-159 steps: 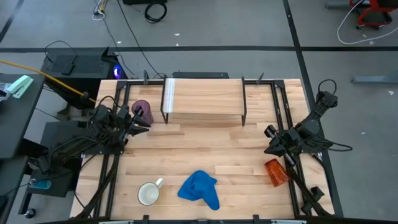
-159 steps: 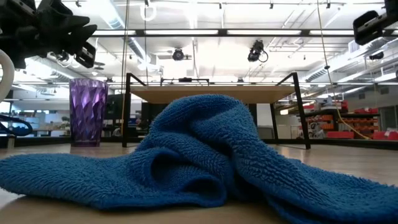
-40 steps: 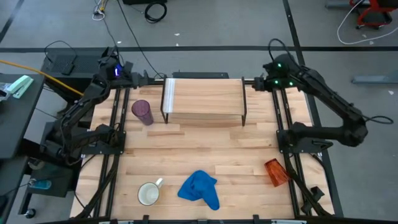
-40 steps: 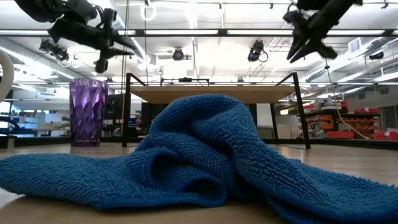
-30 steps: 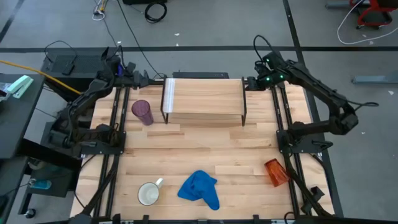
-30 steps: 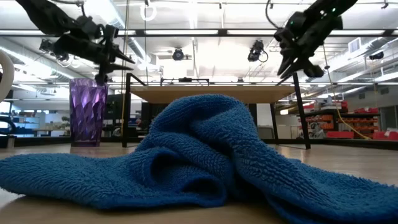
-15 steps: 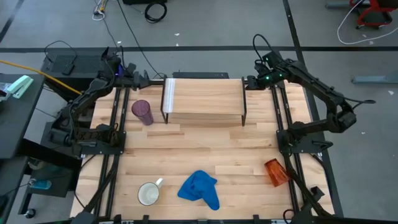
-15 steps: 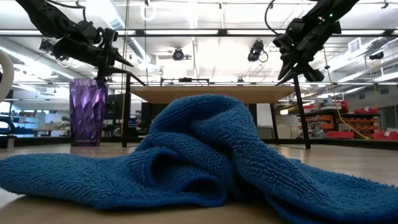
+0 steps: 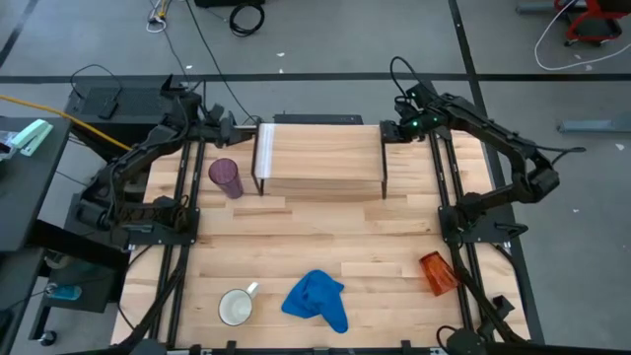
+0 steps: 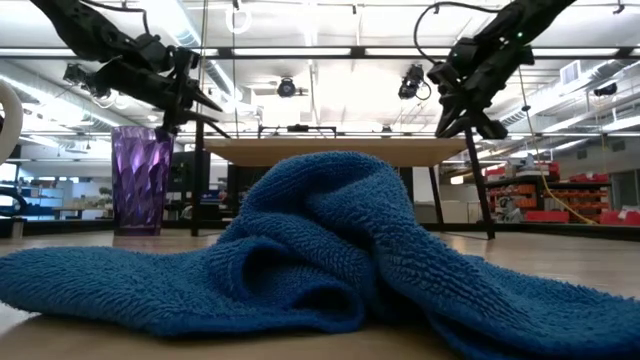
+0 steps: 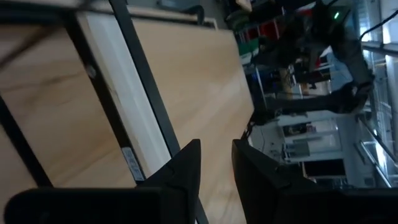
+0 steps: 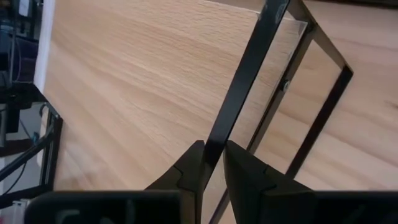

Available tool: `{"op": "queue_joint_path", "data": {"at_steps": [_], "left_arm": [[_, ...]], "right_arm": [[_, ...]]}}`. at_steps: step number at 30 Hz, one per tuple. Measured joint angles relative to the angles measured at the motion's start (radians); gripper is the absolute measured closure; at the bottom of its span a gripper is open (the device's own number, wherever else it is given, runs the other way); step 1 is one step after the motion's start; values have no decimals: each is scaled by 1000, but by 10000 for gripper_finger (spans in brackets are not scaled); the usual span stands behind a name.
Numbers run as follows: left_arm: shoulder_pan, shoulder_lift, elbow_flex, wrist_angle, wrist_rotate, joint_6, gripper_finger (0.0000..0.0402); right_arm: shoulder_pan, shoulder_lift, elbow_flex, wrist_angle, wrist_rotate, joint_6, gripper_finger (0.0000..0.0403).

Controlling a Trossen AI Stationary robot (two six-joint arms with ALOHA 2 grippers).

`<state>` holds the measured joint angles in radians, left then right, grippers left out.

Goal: Stack small to large cups/mugs on shelf
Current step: Move the shelf to the center of the table

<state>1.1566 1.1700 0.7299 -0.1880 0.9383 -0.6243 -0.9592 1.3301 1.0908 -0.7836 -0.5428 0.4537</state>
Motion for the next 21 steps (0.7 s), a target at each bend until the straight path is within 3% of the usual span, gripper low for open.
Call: {"op": "queue_joint_path", "data": {"at_steps": [10,21], "left_arm": [[-54,85,3,10,-18,8,303],[-60,85,3,19,-21,7,324]], "right_arm": [[0,0,0,-2,7,10,338],[0,0,0,0,10,14,342]]}}
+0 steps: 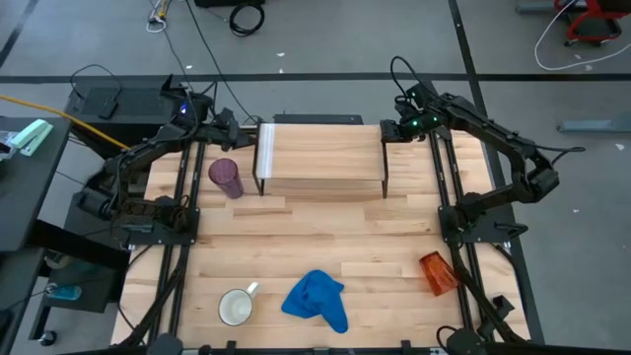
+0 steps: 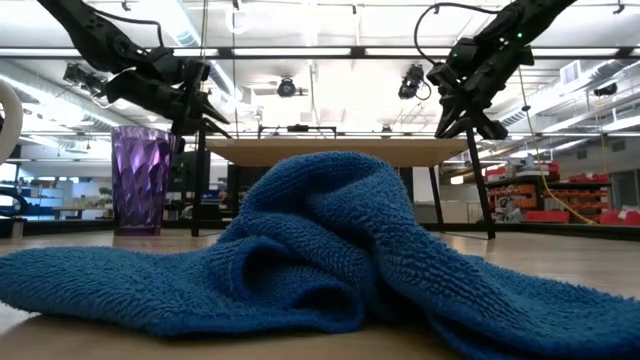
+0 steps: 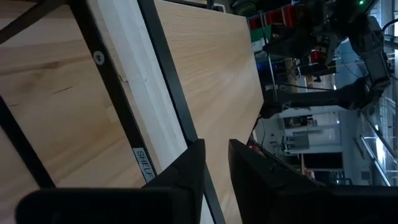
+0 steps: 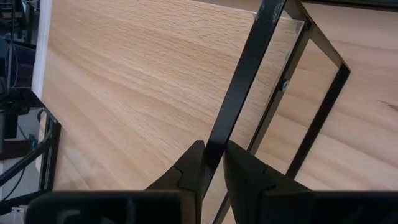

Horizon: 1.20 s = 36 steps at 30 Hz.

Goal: Stack small to large cups/mugs on shelf
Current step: Move the shelf to the center of the table

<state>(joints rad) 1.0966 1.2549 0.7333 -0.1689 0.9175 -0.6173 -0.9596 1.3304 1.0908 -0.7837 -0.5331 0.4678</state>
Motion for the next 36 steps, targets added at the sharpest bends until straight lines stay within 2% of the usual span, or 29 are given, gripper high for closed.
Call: {"op": "queue_joint_path", "data": {"at_steps": [7,14,25,36], "left_arm": [[35,-20,49,-47,50,9,330],[52,-17,60,-235,-36,135,329],[25,-16,60,-219,-69,132,328],[-19,36,61,-143,-72,85,328]], "right_arm": [[0,1,0,1,0,-13,341],[0,0,0,1,0,-18,341],[0,0,0,3,0,-18,341],[0,0,0,6,1,-18,341]]}}
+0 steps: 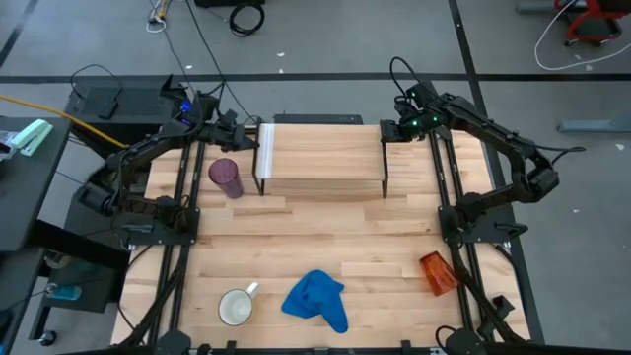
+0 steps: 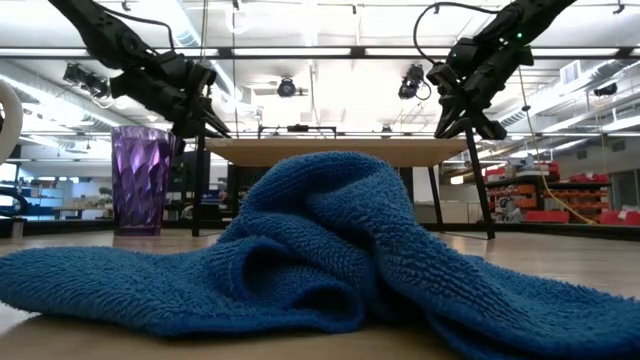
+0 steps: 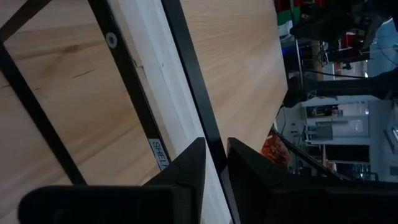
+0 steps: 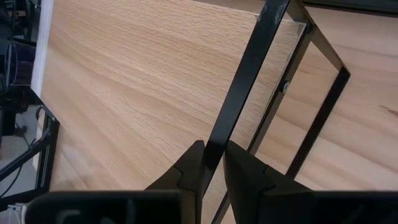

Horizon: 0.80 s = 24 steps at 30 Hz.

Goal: Stack small to large cups/mugs on shelf
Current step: Move the shelf to the center of the table

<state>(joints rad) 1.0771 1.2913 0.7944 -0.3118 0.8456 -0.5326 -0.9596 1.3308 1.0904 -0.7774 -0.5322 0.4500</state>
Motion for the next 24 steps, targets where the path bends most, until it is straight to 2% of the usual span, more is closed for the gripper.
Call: {"op": "queue_joint_path", "data": {"at_steps": [6,16,24], "left_arm": [[0,-1,0,14,5,-13,331],[-16,-1,34,-2,34,-37,357],[-53,-2,71,-45,27,-34,356]], "right_arm": [[0,0,0,0,-1,0,343],[-1,0,0,-2,-20,6,371],[-1,-59,13,-9,-19,17,378]]}}
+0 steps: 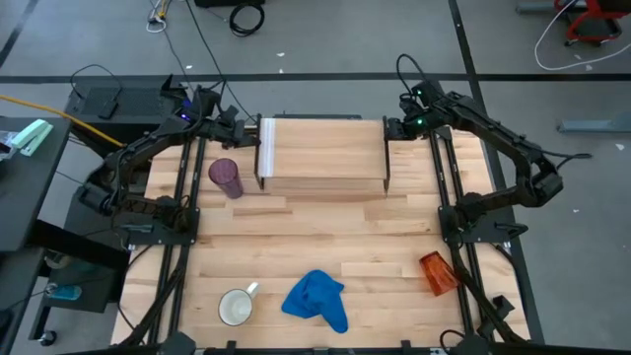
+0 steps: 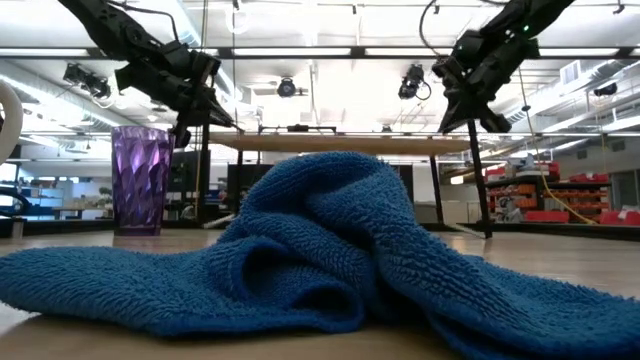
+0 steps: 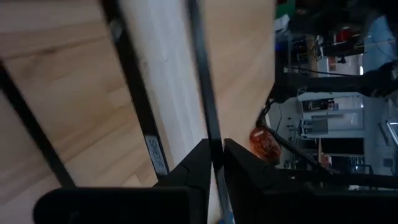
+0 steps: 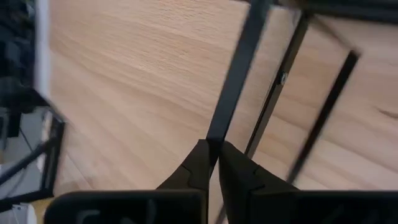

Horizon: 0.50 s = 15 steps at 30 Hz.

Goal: Stack small to large cups/mugs on shelf
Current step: Move the shelf to the center of the table

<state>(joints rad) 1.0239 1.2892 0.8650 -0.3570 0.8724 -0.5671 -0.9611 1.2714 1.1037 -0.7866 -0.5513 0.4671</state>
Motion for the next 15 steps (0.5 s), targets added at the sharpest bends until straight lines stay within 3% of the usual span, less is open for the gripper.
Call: {"op": "queue_joint_path", "data": {"at_steps": [12,15], "left_arm": [[-64,-10,11,-43,-9,-1,362],[-88,-8,13,-32,4,-13,368]], "right_arm": [[68,-93,2,-45,-1,72,388],[95,-93,3,-29,-53,99,387]]}}
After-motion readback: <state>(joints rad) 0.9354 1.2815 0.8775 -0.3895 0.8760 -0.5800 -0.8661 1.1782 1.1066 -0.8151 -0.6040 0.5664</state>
